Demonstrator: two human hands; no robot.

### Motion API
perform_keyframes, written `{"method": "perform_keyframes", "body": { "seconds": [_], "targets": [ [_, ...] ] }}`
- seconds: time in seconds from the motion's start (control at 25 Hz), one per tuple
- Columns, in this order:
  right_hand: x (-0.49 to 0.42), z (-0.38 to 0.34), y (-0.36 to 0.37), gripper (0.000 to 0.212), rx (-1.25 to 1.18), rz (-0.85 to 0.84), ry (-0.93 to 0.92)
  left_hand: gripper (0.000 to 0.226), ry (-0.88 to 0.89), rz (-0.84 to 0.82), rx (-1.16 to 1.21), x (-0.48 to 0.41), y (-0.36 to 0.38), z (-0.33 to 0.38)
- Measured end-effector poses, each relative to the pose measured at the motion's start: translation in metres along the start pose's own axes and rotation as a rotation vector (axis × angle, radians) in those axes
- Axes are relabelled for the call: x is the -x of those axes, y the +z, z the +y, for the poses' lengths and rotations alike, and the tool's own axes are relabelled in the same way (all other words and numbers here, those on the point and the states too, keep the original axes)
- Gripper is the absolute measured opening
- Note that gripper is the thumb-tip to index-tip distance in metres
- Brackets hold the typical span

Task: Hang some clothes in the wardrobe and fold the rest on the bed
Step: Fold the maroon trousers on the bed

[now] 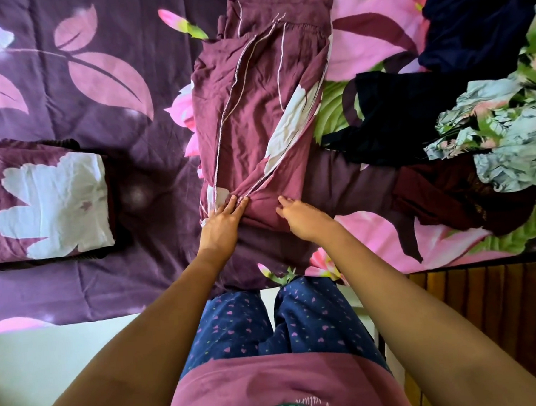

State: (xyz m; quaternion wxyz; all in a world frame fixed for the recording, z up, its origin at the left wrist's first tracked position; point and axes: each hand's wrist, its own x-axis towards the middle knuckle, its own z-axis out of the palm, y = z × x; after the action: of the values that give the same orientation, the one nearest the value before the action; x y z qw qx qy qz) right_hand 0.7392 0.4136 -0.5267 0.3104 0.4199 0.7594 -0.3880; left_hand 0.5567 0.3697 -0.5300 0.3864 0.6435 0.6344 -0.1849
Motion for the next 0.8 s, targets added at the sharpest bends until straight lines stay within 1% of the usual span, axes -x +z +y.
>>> {"method": "perform_keyframes", "body": {
  "seconds": [0.04, 0.08, 0.12, 0.16, 0.2, 0.28, 0.32, 0.36, 0.44, 0.48, 0.56, 0.64, 0.68, 0.76, 0.8],
  "targets": [
    [0.006, 0.001, 0.002, 0.058, -0.039, 0.009, -0.004, 0.074, -0.007, -0.016, 0.030, 0.002, -0.005, 0.002],
    [0.009, -0.001, 0.008, 0.061, -0.088, 0.102, -0.015, 0.074, -0.012, -0.022, 0.061, 0.003, -0.009, 0.003],
    [0.011, -0.005, 0.013, 0.064, -0.097, 0.262, -0.030, 0.073, -0.020, -0.023, 0.083, 0.005, -0.014, 0.003],
    [0.010, -0.010, 0.018, 0.065, -0.083, 0.360, -0.019, 0.073, -0.027, -0.023, 0.095, 0.005, -0.017, 0.003],
    [0.007, -0.013, 0.021, 0.070, -0.075, 0.420, -0.004, 0.071, -0.031, -0.019, 0.106, 0.006, -0.020, 0.003],
    [-0.002, -0.022, 0.022, 0.093, -0.034, 0.341, 0.087, 0.069, -0.029, -0.010, 0.145, 0.006, -0.021, 0.001],
    [-0.005, -0.026, 0.023, 0.097, -0.002, 0.283, 0.126, 0.069, -0.025, -0.001, 0.175, 0.005, -0.020, 0.000],
    [-0.009, -0.028, 0.022, 0.092, 0.041, 0.266, 0.158, 0.070, -0.022, 0.008, 0.205, 0.004, -0.020, -0.001],
    [-0.014, -0.029, 0.019, 0.069, 0.101, 0.273, 0.192, 0.069, -0.015, 0.023, 0.222, 0.005, -0.019, -0.003],
    [-0.014, -0.029, 0.017, 0.063, 0.097, 0.246, 0.192, 0.067, -0.007, 0.019, 0.200, 0.005, -0.019, -0.004],
    [-0.011, -0.030, 0.011, 0.059, 0.095, 0.143, 0.181, 0.061, 0.009, -0.035, 0.129, 0.008, -0.024, -0.003],
    [-0.003, -0.027, 0.001, 0.058, 0.088, 0.019, 0.164, 0.054, 0.049, -0.161, 0.005, 0.007, -0.035, 0.001],
    [0.001, -0.025, -0.005, 0.057, 0.066, -0.079, 0.131, 0.051, 0.101, -0.257, -0.080, 0.007, -0.041, 0.005],
    [0.017, -0.026, -0.025, 0.048, 0.006, -0.319, 0.044, 0.040, 0.178, -0.507, -0.158, 0.007, -0.050, 0.011],
    [0.025, -0.028, -0.035, 0.043, -0.025, -0.433, 0.002, 0.034, 0.170, -0.650, -0.134, 0.009, -0.054, 0.013]
  ]
}}
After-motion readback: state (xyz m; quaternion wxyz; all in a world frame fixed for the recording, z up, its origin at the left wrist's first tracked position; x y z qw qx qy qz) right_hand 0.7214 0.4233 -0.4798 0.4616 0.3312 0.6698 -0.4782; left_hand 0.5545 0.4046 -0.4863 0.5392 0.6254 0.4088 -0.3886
